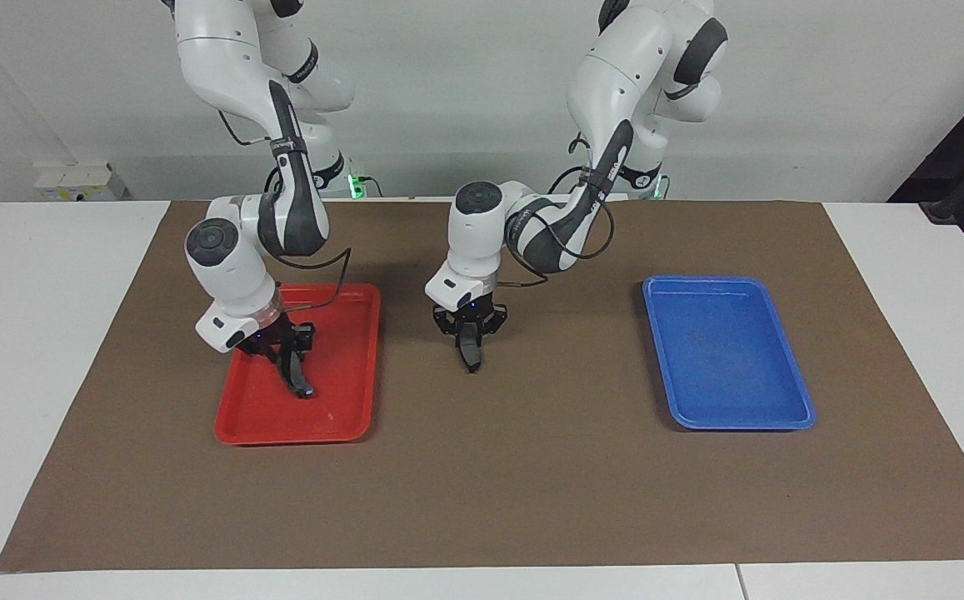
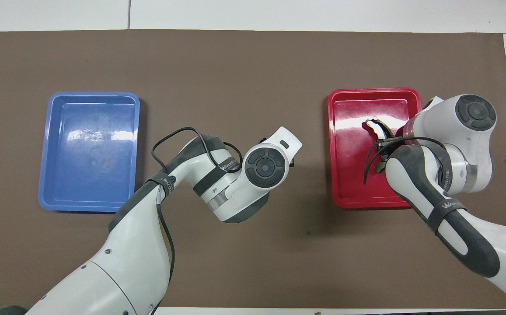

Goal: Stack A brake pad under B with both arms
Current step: 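Lift the small grey pad with the left gripper toward the table center, then set the small pad on the table with the left gripper while the right gripper lifts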

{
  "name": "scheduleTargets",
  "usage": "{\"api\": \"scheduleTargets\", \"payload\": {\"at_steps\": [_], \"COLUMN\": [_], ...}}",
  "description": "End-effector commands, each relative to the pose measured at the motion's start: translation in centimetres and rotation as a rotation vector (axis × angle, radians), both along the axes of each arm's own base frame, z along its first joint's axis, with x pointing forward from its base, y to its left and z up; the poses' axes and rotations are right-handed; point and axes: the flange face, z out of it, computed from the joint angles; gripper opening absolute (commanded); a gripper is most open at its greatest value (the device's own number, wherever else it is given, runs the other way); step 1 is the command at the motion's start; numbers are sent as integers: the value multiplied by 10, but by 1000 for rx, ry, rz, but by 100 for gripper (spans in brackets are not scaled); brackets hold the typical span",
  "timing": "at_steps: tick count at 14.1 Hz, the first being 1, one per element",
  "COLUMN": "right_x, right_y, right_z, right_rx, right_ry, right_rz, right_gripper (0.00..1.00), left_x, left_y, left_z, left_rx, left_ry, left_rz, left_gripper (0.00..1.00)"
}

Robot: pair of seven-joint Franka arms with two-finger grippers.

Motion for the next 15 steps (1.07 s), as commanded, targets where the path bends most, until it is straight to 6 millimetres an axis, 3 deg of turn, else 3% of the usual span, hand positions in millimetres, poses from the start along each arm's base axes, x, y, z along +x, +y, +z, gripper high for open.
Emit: {"api": "scheduleTargets", "payload": {"at_steps": [1,3,6,8,9,12,15], "right_x": [5,14,31,35,34,34,32], "right_y": [-2,1,3,9,21,32,61], "right_z": [5,22,69,85,90,105,109], "right_rx": [5,4,0,-1,2,9,18], "right_ry": [-3,12,51,60,63,75,70], "right_rz": [8,12,20,31,50,65,44], "right_gripper": [1,0,0,0,0,0,0], "left_x": [3,3,6,19,36,45,56], "left_y": [-4,-4,-4,3,15,36,90], "left_z": [-2,-2,1,17,31,74,138], "left_rx": [30,30,31,57,78,130,169], "left_ry": [-9,-9,-12,-20,-29,-24,29], "left_rz": [8,9,16,31,60,69,54], "left_gripper": [30,60,76,100,100,100,100]}}
